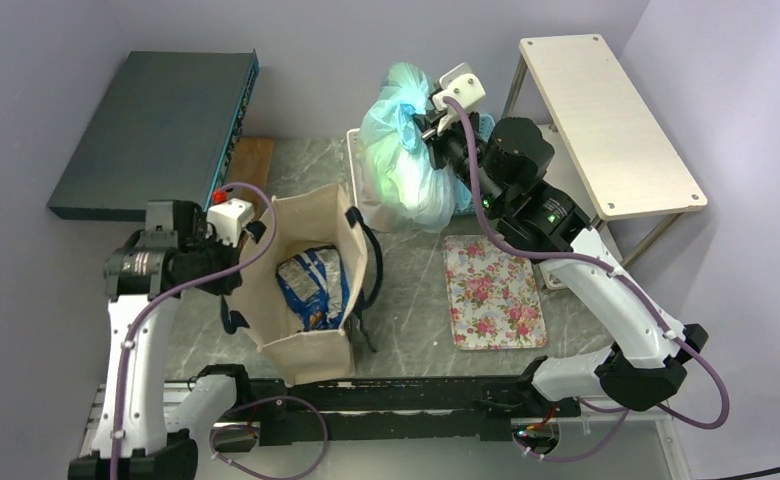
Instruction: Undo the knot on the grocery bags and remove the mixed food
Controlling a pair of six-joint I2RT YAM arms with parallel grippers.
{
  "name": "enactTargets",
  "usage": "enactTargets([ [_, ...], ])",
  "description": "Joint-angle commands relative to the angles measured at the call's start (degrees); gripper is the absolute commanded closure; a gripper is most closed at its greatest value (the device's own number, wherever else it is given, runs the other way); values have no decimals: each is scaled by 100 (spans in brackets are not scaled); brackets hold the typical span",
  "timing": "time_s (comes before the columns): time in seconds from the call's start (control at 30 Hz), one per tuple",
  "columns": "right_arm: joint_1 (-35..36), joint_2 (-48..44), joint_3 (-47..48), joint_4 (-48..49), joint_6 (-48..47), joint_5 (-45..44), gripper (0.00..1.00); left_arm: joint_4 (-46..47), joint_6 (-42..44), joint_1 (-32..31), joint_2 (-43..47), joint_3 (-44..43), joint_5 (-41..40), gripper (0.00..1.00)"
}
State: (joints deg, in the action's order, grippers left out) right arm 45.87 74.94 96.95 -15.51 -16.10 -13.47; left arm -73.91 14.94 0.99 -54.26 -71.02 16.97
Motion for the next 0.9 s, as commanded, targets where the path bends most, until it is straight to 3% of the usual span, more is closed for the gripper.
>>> enactTargets([
  [0.0,-55,-355,149,931,-29,39,100,-433,449,393,268,-401,-785,100],
  [0.2,-62,-277,163,907,74,120,100,-90,801,1485,353,-264,-1440,100],
  [0.57,-56,-266,160,883,59,121,100,-29,2900,4649,-1011,-1527,-855,100],
  [0.7,-53,-324,49,909,79,107,100,224,3117,5153,-1415,-1900,-744,100],
  [0.87,-56,-353,-62,919,90,103,100,984,3469,5320,-1518,-1927,-1005,100],
])
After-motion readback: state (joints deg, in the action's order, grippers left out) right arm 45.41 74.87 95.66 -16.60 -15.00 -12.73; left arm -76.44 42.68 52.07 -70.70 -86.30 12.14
